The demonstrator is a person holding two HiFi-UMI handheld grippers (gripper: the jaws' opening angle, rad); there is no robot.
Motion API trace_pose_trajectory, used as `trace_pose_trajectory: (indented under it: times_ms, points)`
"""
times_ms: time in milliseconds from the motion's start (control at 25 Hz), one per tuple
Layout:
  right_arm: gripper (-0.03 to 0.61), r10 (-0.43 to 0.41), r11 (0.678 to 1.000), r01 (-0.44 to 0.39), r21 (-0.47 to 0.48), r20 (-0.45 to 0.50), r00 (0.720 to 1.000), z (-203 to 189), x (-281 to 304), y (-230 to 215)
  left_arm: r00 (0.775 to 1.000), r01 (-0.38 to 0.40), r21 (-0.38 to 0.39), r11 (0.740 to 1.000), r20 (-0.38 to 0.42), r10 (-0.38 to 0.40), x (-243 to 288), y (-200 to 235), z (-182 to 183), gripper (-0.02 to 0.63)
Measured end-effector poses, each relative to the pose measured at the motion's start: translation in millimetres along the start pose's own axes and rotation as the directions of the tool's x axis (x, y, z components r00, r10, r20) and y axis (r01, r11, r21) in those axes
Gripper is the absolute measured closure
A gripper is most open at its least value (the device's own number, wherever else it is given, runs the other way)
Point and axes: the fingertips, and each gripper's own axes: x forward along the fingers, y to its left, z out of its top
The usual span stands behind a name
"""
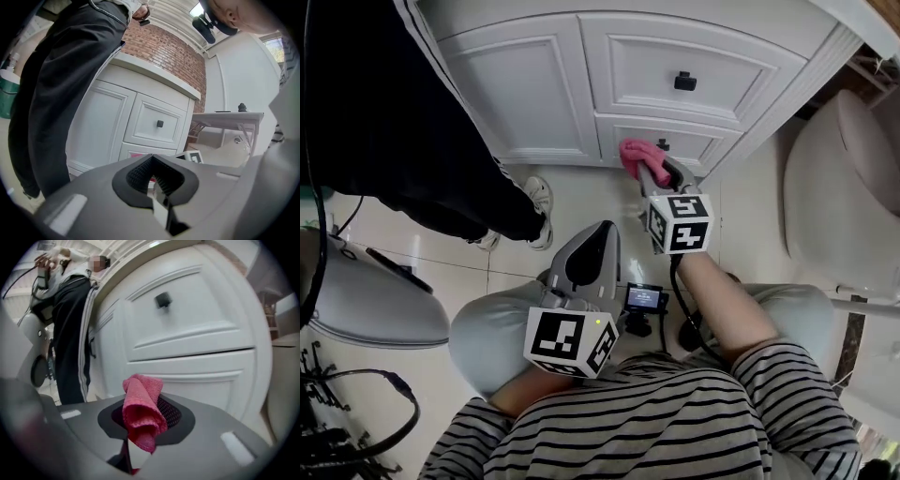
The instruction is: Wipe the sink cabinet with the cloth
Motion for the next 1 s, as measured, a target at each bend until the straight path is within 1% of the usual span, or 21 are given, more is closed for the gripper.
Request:
trace_pose_trajectory:
  times_ms: [40,80,120,160,280,440,560,640,720,800,920,1000]
  points:
    - [0.485,0.048,0.997,-0.049,-0.055,-0.021,0.999,-8,18,21,1.0,-0.006,-0.006,1.0,-0.003,0.006,-1,3,0,0.62]
    - [0.485,0.078,0.991,-0.083,-0.107,-0.044,0.996,-15,36,37,1.0,-0.012,-0.011,1.0,-0.004,0.012,-1,6,-1,0.62]
    - [0.485,0.091,0.984,-0.1,-0.146,-0.069,0.993,-22,51,45,1.0,-0.017,-0.013,1.0,-0.004,0.017,-2,8,0,0.62]
    - [0.485,0.085,0.981,-0.1,-0.166,-0.095,0.992,-30,64,46,1.0,-0.023,-0.014,1.0,-0.007,0.022,-3,10,0,0.62]
    - [0.485,0.022,0.989,-0.042,-0.139,-0.147,0.989,-44,79,16,0.999,-0.034,-0.018,0.999,-0.011,0.034,-3,16,1,0.62]
    - [0.486,-0.021,0.993,0.002,-0.121,-0.159,0.987,-55,56,-23,0.999,-0.028,-0.032,0.999,-0.016,0.028,0,20,-1,0.62]
    - [0.486,-0.074,0.99,0.048,-0.136,-0.189,0.979,-67,40,-61,1.0,-0.011,-0.031,0.999,-0.021,0.01,6,15,-6,0.62]
    - [0.486,-0.129,0.984,0.101,-0.146,-0.194,0.972,-69,28,-89,1.0,-0.006,-0.027,1.0,-0.031,0.005,9,11,-6,0.62]
    - [0.488,-0.193,0.978,0.172,-0.121,-0.186,0.963,-69,15,-122,0.999,-0.002,-0.021,1.0,-0.035,0.001,11,9,-7,0.62]
    - [0.485,-0.239,0.968,0.218,-0.127,-0.188,0.952,-68,1,-147,0.999,0.006,-0.018,1.0,-0.039,-0.006,12,5,-9,0.62]
    - [0.485,-0.292,0.954,0.27,-0.13,-0.202,0.935,-68,-20,-164,0.999,0.011,-0.005,1.0,-0.037,-0.011,12,1,-10,0.62]
    - [0.488,-0.354,0.935,0.334,-0.121,-0.212,0.911,-65,-37,-177,1.0,0.014,0.005,1.0,-0.027,-0.014,12,0,-9,0.62]
